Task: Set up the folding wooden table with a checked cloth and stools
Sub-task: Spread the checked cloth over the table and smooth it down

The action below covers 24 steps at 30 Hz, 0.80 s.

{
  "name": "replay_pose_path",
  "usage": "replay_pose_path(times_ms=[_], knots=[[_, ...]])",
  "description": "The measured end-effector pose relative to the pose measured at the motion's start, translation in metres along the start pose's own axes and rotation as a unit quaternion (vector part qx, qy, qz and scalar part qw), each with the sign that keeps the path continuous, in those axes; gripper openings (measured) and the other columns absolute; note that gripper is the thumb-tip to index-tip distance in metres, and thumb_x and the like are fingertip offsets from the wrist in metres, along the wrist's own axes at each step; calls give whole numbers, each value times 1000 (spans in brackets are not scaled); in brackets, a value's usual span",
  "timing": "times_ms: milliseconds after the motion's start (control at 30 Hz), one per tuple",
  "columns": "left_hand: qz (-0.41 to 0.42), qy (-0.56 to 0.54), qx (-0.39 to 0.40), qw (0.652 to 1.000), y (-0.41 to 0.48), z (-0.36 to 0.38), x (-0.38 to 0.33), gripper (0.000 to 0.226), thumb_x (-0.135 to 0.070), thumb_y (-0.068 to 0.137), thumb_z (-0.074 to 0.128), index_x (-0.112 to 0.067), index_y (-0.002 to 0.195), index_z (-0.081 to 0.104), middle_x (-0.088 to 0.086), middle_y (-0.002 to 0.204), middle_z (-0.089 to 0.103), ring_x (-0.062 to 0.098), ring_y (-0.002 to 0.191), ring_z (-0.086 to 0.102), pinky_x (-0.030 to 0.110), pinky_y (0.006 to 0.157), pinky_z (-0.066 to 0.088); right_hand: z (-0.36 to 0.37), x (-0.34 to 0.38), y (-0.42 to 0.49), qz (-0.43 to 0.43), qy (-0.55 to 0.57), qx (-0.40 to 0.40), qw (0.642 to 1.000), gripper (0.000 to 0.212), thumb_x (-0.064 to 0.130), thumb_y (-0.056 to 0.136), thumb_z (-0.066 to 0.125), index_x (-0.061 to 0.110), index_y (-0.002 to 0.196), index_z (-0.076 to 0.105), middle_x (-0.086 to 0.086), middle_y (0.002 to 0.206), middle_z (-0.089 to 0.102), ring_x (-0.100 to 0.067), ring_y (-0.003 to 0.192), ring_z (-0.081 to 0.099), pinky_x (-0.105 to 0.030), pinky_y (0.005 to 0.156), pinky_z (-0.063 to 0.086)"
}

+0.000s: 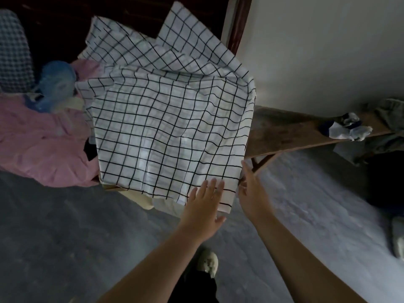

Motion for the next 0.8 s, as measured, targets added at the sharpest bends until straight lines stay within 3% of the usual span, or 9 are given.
replay_pose_path(times_ms=[100,200,300,367,467,567,700,800], knots=[[-2,-15,-17,1000,18,8,7,103,-47,76,67,-14,149,2,10,155,21,28,141,24,44,111,24,10,3,16,-28,-21,8,999,64,6,92,47,30,147,24,0,131,49,-11,108,52,-25,83,46],[6,-34,-34,999,28,8,12,104,-28,69,77,-11,149,13,10,152,30,26,137,33,41,108,30,13,7,30,-77,-56,-18,995,44,4,88,53,21,128,53,2,124,53,-17,112,54,-35,87,50],[26,-61,-66,996,28,0,14,92,-22,56,85,-10,136,40,8,128,57,25,113,57,39,91,49,10,8,36,-96,-76,-37,992,29,5,84,58,19,109,64,4,111,58,-16,102,57,-34,77,51],[38,-80,-92,992,24,-11,16,77,-17,56,84,-12,125,48,5,110,63,23,95,63,38,76,56,6,10,37,-104,-77,-44,991,25,5,83,59,19,103,66,5,106,59,-16,99,57,-33,73,51],[35,-96,-126,987,17,-33,21,61,-10,59,81,-12,115,57,2,94,65,18,77,64,34,61,56,-1,18,34,-113,-97,-51,987,23,6,84,59,22,99,66,7,102,58,-12,96,55,-25,67,45],[34,-103,-152,982,7,-63,27,60,-8,59,82,-14,114,59,-1,90,67,16,75,65,32,61,55,-11,34,24,-132,-102,-52,985,20,9,87,57,22,98,66,7,100,56,-11,94,53,-22,66,40],[54,-83,-193,976,-19,-114,30,61,-8,53,83,-13,110,62,-2,85,67,16,71,64,29,59,52,-26,68,12,-198,-117,-59,971,24,9,86,58,21,106,65,4,96,50,-11,91,49,-25,68,44],[63,-50,-210,974,-46,-150,36,62,-10,50,84,-14,109,63,-2,84,67,16,69,63,28,59,50,-41,99,10,-224,-157,-115,955,29,14,82,59,19,110,66,-1,93,47,-17,87,45,-35,72,46]])
Point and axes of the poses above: each hand's wrist, its own y-axis towards the middle knuckle, its own z-axis out of the palm, x = y × z, the point moved 6 cm from there along y, towards the middle knuckle
